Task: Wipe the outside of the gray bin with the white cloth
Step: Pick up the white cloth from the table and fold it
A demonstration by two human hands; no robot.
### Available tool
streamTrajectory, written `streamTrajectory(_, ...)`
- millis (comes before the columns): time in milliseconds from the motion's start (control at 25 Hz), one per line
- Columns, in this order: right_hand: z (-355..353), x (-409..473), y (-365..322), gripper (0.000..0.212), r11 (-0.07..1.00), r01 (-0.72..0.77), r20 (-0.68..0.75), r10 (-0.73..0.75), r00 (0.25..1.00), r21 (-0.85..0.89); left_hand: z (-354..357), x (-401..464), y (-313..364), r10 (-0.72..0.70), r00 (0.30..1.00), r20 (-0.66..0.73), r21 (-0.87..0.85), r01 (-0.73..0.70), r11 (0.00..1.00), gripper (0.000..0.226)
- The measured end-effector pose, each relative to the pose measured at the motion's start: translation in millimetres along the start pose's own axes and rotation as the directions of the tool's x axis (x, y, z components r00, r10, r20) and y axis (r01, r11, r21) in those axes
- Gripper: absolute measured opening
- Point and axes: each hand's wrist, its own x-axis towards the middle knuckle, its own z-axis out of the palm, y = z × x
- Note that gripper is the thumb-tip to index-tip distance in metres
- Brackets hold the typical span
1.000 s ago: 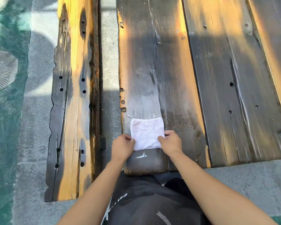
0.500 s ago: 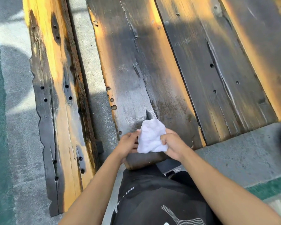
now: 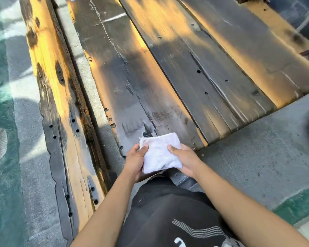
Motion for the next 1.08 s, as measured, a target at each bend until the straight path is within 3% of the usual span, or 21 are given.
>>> streamTrajectory(160,-51,-26,28,0.030,0.978,0.034,-0.058,-0.022,0.998,0.206,43,-31,-26,0.231,0.973,0.000,0.454,-0.205,0.867,0.013)
streamTrajectory(320,-97,-50,68,0.023,0.971,0.017,-0.106,0.009,0.994,0.240,58,-55,-63,0.230,0.973,0.021,0.667,-0.185,0.721,0.020)
streamTrajectory(440,-119,-65,99,0.021,0.983,0.034,-0.186,0.001,0.982,0.182,61,-78,-86,0.145,0.988,0.046,0.695,-0.136,0.706,0.020)
streamTrajectory(600,-122,-90,115,0.024,0.989,0.114,-0.262,-0.086,0.961,0.094,61,-92,-103,-0.011,0.998,0.059,0.618,-0.028,0.786,0.018)
streamTrajectory(720,-112,-110,131,0.030,0.979,0.172,-0.391,-0.202,0.898,-0.111,59,-100,-109,-0.121,0.982,0.144,0.617,0.006,0.787,0.013)
streamTrajectory(800,-102,-120,149,0.039,0.935,0.160,-0.450,-0.297,0.842,-0.317,62,-108,-114,-0.231,0.937,0.262,0.593,0.032,0.805,0.017)
streamTrajectory(880,-89,-122,170,0.053,0.892,0.142,-0.433,-0.341,0.834,-0.429,58,-117,-124,-0.354,0.872,0.339,0.543,0.125,0.830,0.028)
streamTrajectory(1080,-49,-147,238,0.073,0.893,0.158,-0.517,-0.379,0.767,-0.421,15,-137,-157,-0.583,0.667,0.463,0.519,0.329,0.789,0.062)
